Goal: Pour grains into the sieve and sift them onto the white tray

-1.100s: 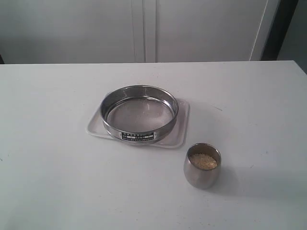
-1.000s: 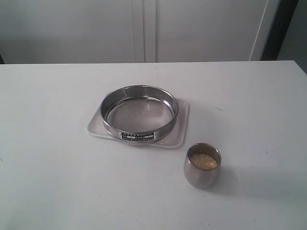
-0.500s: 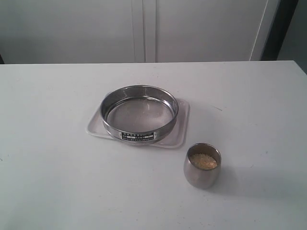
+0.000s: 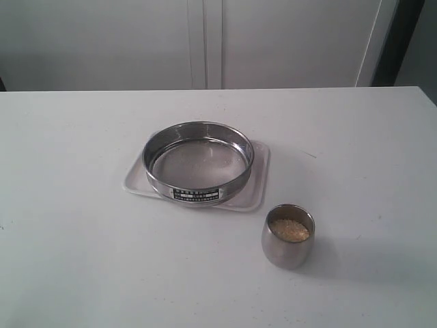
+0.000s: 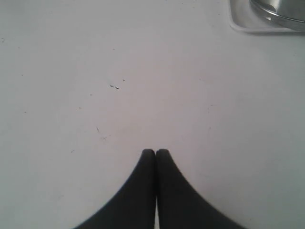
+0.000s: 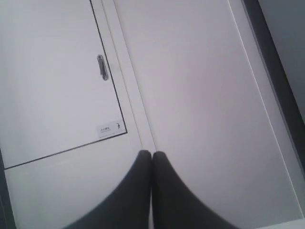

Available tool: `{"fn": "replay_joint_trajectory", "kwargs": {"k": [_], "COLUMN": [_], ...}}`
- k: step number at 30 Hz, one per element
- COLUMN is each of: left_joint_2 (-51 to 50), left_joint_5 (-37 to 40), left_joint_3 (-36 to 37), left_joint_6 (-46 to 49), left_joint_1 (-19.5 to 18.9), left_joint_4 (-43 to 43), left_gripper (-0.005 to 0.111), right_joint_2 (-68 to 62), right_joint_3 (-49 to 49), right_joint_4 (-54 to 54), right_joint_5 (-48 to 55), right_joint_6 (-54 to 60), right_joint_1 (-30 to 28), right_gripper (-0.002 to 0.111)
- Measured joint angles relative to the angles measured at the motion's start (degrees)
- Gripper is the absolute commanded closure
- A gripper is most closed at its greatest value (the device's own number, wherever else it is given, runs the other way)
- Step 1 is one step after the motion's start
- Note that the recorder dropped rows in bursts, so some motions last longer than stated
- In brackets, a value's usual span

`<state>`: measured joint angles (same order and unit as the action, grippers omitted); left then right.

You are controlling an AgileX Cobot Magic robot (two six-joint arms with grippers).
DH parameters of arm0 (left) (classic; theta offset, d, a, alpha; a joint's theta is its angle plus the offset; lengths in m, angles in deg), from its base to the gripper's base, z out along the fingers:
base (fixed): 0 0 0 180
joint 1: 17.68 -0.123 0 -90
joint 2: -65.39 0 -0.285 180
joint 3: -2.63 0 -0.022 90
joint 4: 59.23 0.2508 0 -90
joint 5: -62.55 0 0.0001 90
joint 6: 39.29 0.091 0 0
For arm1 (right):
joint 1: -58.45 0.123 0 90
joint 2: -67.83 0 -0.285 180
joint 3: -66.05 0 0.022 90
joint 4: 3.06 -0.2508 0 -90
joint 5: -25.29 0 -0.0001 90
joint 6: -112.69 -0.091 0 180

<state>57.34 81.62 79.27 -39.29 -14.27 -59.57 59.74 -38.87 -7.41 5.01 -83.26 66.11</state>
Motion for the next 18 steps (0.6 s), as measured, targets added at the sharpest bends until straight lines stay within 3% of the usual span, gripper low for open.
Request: {"fn": "replay_joint_trajectory", "kwargs": {"k": [6,18], "left_joint_2": [0.00,0.00], "left_joint_5": [0.00,0.00], "left_joint_3": [0.00,0.00], "left_joint_6": [0.00,0.00], "left_joint_1": [0.00,0.00], "left_joint_4": [0.00,0.00], "left_gripper": [0.107,0.107], "right_joint_2": [-1.50,-17.96], "right_joint_3": [-5.46,-15.31], "right_joint_4": [0.00,0.36], "right_joint_5": [-0.85,-3.34], "right_joint_6": [0.57,1.02], "right_joint_1": [0.00,0.00], "right_gripper": [0.108,0.108]}}
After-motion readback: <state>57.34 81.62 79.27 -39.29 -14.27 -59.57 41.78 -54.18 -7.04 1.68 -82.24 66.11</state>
